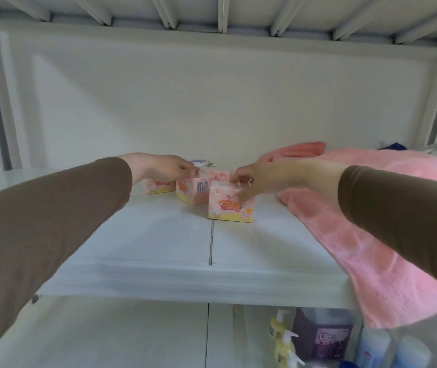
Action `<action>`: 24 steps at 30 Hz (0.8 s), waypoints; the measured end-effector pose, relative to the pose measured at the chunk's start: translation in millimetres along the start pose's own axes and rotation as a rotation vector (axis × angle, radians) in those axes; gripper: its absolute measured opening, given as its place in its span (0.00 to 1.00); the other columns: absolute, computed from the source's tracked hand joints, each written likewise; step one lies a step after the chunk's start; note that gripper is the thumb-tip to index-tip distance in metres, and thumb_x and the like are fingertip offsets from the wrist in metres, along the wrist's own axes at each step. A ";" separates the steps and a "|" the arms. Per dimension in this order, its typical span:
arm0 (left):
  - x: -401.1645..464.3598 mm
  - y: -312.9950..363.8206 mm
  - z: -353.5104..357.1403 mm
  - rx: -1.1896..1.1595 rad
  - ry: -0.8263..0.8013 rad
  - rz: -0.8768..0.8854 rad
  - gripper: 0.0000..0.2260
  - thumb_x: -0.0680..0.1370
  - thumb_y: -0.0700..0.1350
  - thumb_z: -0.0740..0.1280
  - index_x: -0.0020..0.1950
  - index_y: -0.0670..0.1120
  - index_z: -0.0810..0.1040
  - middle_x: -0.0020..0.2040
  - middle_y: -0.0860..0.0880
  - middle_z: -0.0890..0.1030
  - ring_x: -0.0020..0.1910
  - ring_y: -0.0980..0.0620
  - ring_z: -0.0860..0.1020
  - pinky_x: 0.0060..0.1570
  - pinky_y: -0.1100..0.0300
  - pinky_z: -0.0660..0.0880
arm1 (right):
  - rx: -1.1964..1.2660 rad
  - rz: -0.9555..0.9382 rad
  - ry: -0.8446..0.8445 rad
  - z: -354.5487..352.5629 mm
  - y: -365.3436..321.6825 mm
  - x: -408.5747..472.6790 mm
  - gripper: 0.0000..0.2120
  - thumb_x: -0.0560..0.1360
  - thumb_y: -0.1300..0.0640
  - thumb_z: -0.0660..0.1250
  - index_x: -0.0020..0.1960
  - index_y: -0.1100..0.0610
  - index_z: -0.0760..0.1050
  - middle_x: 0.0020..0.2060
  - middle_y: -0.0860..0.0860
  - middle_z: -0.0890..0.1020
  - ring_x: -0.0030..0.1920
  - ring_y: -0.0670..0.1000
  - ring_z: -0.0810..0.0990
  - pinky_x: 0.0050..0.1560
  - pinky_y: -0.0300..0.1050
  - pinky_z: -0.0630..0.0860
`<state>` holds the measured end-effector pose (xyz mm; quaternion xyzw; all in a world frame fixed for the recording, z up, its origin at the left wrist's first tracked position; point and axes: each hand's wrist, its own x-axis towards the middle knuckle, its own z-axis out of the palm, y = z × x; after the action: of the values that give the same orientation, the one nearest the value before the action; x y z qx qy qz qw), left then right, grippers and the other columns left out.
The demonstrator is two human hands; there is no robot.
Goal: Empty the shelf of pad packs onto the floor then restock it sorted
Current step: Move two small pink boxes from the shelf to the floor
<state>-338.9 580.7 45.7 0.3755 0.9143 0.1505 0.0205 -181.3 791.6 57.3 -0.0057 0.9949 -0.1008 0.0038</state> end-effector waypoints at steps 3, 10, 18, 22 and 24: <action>-1.2 2.3 -2.8 -0.008 -0.044 -0.021 0.19 0.82 0.59 0.59 0.72 0.59 0.71 0.75 0.57 0.68 0.69 0.52 0.69 0.67 0.55 0.68 | 0.070 -0.004 -0.051 -4.6 9.9 0.2 0.27 0.73 0.44 0.74 0.68 0.48 0.71 0.59 0.46 0.74 0.50 0.42 0.74 0.48 0.37 0.72; -5.5 -1.1 -12.8 0.121 -0.080 -0.038 0.28 0.77 0.68 0.60 0.75 0.59 0.68 0.69 0.56 0.65 0.73 0.51 0.63 0.72 0.51 0.63 | 0.132 -0.003 -0.131 -13.1 20.6 -1.8 0.28 0.73 0.50 0.75 0.70 0.45 0.70 0.61 0.45 0.73 0.55 0.40 0.74 0.55 0.38 0.74; -20.4 -6.8 -8.6 0.013 -0.021 -0.124 0.24 0.75 0.56 0.72 0.67 0.47 0.72 0.58 0.53 0.74 0.56 0.50 0.75 0.54 0.58 0.70 | 0.237 -0.011 -0.099 -9.1 21.0 -9.9 0.34 0.72 0.56 0.76 0.75 0.50 0.66 0.66 0.44 0.70 0.60 0.42 0.73 0.58 0.34 0.73; -38.9 -8.0 -10.7 -0.089 0.029 -0.107 0.25 0.76 0.52 0.72 0.69 0.46 0.71 0.64 0.49 0.75 0.59 0.48 0.76 0.55 0.59 0.70 | 0.268 -0.007 -0.035 -6.4 12.1 -25.3 0.33 0.72 0.56 0.76 0.73 0.53 0.66 0.64 0.48 0.71 0.57 0.42 0.75 0.46 0.28 0.75; -53.5 -7.5 -15.1 -0.110 0.050 -0.079 0.22 0.77 0.50 0.72 0.67 0.43 0.73 0.64 0.45 0.76 0.62 0.45 0.76 0.58 0.55 0.71 | 0.292 -0.005 -0.021 -6.0 3.5 -36.1 0.31 0.72 0.57 0.76 0.72 0.53 0.68 0.64 0.48 0.73 0.58 0.44 0.76 0.47 0.30 0.76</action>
<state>-307.9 534.6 53.9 0.3334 0.9190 0.2091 0.0245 -145.3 796.7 62.8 -0.0088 0.9696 -0.2442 0.0146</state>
